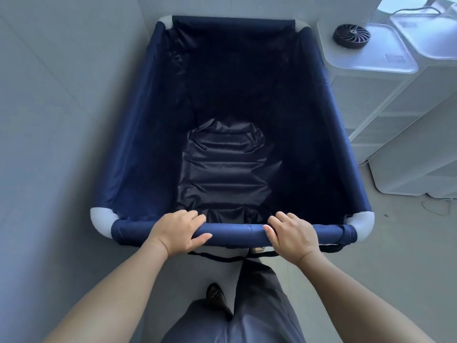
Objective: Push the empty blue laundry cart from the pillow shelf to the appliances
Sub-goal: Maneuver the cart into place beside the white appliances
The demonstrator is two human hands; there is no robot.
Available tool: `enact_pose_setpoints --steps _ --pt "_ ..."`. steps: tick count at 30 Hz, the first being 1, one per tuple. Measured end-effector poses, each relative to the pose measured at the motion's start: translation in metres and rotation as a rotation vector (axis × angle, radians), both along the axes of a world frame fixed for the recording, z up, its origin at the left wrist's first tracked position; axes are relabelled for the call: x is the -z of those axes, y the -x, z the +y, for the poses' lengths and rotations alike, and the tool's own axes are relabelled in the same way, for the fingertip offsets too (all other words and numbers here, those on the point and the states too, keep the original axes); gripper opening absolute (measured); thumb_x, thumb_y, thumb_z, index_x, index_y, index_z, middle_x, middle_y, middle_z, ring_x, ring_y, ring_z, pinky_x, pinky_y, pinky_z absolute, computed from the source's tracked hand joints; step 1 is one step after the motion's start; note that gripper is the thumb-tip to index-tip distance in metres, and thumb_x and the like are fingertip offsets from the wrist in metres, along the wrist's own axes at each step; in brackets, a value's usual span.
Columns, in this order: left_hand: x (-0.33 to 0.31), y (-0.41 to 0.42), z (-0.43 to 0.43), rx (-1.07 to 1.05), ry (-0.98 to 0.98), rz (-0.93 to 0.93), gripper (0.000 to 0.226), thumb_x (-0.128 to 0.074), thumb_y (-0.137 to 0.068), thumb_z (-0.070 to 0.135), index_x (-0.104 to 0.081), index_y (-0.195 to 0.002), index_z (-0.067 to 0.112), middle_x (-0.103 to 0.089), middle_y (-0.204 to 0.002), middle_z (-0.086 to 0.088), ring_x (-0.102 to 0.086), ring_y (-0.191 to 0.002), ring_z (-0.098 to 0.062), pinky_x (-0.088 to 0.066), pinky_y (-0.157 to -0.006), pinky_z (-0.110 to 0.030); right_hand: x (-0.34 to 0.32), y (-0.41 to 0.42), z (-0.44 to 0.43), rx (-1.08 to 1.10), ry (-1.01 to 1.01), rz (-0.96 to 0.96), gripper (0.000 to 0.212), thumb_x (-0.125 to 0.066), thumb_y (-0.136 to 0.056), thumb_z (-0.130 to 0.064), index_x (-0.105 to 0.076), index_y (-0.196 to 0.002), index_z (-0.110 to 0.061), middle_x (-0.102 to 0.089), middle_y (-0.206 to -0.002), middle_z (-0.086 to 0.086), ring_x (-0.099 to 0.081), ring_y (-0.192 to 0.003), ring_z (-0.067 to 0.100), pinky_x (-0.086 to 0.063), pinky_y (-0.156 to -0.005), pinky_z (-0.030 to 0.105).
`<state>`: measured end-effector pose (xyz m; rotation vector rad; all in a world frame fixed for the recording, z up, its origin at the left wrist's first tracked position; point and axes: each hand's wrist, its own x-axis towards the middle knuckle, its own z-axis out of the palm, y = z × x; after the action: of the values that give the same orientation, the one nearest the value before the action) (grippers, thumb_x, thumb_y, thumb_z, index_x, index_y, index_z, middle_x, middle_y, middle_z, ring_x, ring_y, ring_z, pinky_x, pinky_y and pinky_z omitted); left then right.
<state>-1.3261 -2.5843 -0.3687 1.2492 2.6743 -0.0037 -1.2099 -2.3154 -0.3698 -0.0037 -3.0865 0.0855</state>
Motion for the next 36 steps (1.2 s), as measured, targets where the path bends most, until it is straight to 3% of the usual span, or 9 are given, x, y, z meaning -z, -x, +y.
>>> enact_pose_setpoints --steps 5,8,18,22,27,36 --pt "-0.007 0.004 0.004 0.069 -0.047 0.108 0.046 -0.039 -0.079 0.057 -0.061 -0.075 0.017 -0.057 -0.063 0.005 -0.053 -0.051 -0.016 -0.035 -0.036 -0.023 0.004 0.004 0.002 -0.001 -0.015 0.075 0.044 -0.031 -0.089 -0.04 -0.058 -0.066 -0.014 -0.055 -0.062 0.002 -0.049 -0.05 0.022 -0.041 -0.039 0.033" --pt "-0.005 0.005 0.005 0.074 -0.062 0.159 0.046 -0.037 -0.074 0.059 -0.06 -0.068 0.019 -0.054 -0.057 0.007 -0.049 -0.044 -0.013 -0.026 -0.034 -0.018 0.007 0.005 0.002 -0.003 -0.045 0.116 0.042 -0.034 -0.088 -0.041 -0.058 -0.064 -0.015 -0.054 -0.06 0.001 -0.048 -0.049 0.021 -0.038 -0.037 0.03" --pt "-0.005 0.006 0.006 0.075 -0.057 0.151 0.047 -0.036 -0.074 0.06 -0.059 -0.07 0.019 -0.053 -0.058 0.007 -0.049 -0.044 -0.014 -0.025 -0.034 -0.02 0.013 0.006 0.003 -0.011 -0.049 0.152 0.04 -0.037 -0.086 -0.041 -0.058 -0.065 -0.015 -0.053 -0.06 0.002 -0.048 -0.049 0.022 -0.035 -0.037 0.028" --pt "-0.001 0.008 0.002 0.044 -0.083 0.019 0.055 -0.026 -0.079 0.064 -0.054 -0.088 0.018 -0.056 -0.078 0.005 -0.054 -0.067 -0.018 -0.034 -0.047 -0.026 0.012 0.006 0.003 -0.006 -0.046 0.16 0.039 -0.038 -0.085 -0.041 -0.056 -0.063 -0.015 -0.051 -0.059 0.001 -0.046 -0.047 0.021 -0.032 -0.036 0.027" --pt "-0.008 0.005 0.005 0.071 -0.068 0.117 0.046 -0.037 -0.075 0.059 -0.06 -0.072 0.019 -0.053 -0.059 0.007 -0.049 -0.046 -0.014 -0.031 -0.032 -0.019 0.011 0.007 0.002 -0.005 -0.048 0.168 0.037 -0.038 -0.085 -0.04 -0.055 -0.062 -0.015 -0.051 -0.059 0.0 -0.046 -0.047 0.021 -0.031 -0.037 0.026" --pt "-0.003 0.004 0.003 0.114 -0.104 0.225 0.042 -0.038 -0.076 0.057 -0.06 -0.069 0.022 -0.052 -0.058 0.009 -0.047 -0.043 -0.012 -0.034 -0.029 -0.019 0.014 0.006 0.002 -0.007 -0.06 0.17 0.037 -0.038 -0.085 -0.04 -0.055 -0.061 -0.017 -0.051 -0.058 -0.001 -0.045 -0.047 0.019 -0.035 -0.037 0.027"
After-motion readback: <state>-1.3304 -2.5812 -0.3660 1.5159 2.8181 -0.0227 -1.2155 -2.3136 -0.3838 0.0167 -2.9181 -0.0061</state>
